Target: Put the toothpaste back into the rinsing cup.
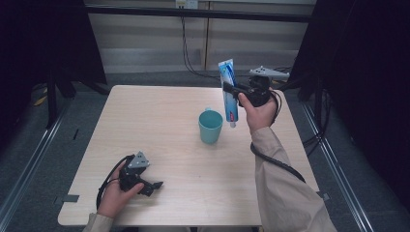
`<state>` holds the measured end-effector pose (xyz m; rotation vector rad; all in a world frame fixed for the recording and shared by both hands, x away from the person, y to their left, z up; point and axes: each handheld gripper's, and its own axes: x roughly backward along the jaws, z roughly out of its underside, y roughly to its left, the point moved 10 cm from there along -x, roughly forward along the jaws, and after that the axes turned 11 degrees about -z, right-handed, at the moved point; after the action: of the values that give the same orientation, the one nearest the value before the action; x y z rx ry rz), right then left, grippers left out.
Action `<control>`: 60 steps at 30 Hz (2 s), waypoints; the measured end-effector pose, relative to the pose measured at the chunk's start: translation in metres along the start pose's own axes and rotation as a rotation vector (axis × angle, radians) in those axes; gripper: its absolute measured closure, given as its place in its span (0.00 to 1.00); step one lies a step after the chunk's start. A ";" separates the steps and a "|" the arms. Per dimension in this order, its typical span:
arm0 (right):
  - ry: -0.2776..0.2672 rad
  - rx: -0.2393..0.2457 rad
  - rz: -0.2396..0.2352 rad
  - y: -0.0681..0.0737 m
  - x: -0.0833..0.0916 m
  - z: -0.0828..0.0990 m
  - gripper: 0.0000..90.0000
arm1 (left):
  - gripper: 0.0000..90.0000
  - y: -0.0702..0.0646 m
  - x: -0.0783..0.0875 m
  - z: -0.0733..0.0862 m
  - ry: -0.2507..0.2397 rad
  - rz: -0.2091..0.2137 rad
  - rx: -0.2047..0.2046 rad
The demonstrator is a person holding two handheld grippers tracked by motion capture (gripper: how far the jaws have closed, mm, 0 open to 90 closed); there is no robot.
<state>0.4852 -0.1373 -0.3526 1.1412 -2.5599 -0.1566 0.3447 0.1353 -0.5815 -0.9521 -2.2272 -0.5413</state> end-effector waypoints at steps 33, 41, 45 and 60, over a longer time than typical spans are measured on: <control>-0.033 0.033 -0.007 -0.002 -0.030 -0.013 0.82 | 0.00 0.000 0.000 0.000 0.004 0.003 -0.002; -0.036 0.028 -0.019 0.000 -0.040 -0.009 0.82 | 0.00 0.000 0.000 0.000 0.004 0.003 -0.002; -0.027 0.033 -0.021 0.001 -0.044 -0.006 0.82 | 0.00 0.000 0.000 0.000 0.004 0.003 -0.001; -0.021 0.031 -0.026 0.003 -0.065 0.010 0.82 | 0.00 0.000 0.000 0.000 0.004 0.003 -0.002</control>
<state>0.5199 -0.0875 -0.3777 1.1908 -2.5755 -0.1361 0.3444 0.1356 -0.5814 -0.9546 -2.2215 -0.5432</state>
